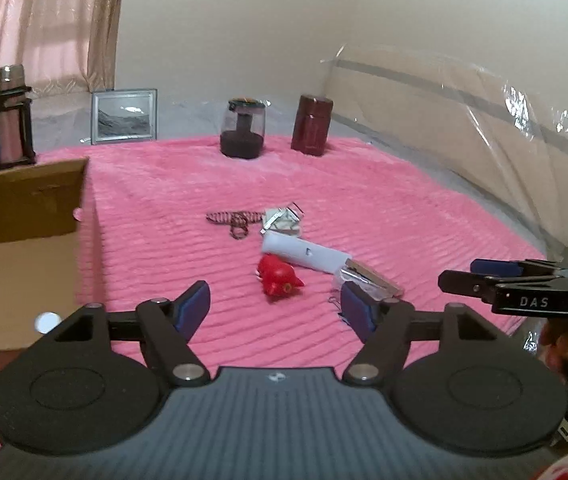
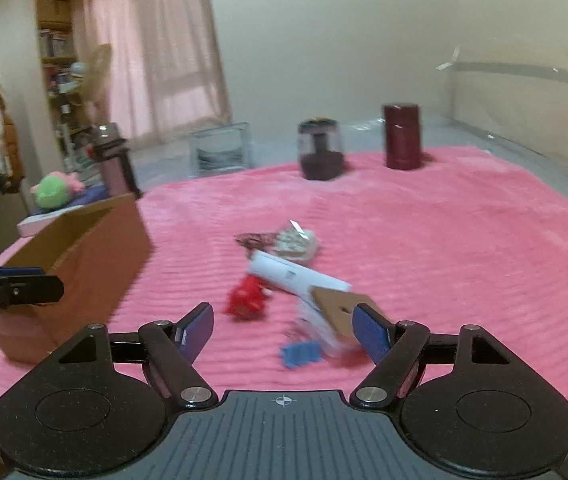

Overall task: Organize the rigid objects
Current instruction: 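Move both tools back toward the remaining items on the blanket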

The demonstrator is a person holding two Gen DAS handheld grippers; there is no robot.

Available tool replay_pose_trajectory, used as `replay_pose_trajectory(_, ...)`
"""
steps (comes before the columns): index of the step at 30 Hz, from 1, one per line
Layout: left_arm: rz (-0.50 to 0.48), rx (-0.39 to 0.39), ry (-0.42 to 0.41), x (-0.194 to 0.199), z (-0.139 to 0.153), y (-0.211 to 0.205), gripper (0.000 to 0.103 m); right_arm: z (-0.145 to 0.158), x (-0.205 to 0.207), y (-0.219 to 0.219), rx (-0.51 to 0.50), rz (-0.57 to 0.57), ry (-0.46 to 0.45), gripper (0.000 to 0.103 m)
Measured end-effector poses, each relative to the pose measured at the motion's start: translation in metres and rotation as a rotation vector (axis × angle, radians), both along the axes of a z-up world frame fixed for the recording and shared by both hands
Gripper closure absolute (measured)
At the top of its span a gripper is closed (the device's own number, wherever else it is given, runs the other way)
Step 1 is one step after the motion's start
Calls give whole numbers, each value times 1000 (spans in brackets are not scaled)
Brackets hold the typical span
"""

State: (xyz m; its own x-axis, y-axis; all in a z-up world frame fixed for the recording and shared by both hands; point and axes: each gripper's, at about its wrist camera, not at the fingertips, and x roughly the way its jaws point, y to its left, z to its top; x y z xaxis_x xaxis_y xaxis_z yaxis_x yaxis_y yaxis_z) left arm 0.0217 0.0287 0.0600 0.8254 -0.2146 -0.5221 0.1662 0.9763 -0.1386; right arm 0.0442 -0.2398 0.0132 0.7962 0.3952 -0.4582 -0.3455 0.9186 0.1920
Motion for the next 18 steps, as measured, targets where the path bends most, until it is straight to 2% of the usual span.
replay_pose_trajectory(6, -21, 20, 47, 20, -30, -29, 33, -21, 7, -32, -19, -40, 22, 28)
replay_pose_trajectory(18, -55, 31, 126, 65, -76, -58, 33, -57, 81, -57, 87, -2, 139, 27)
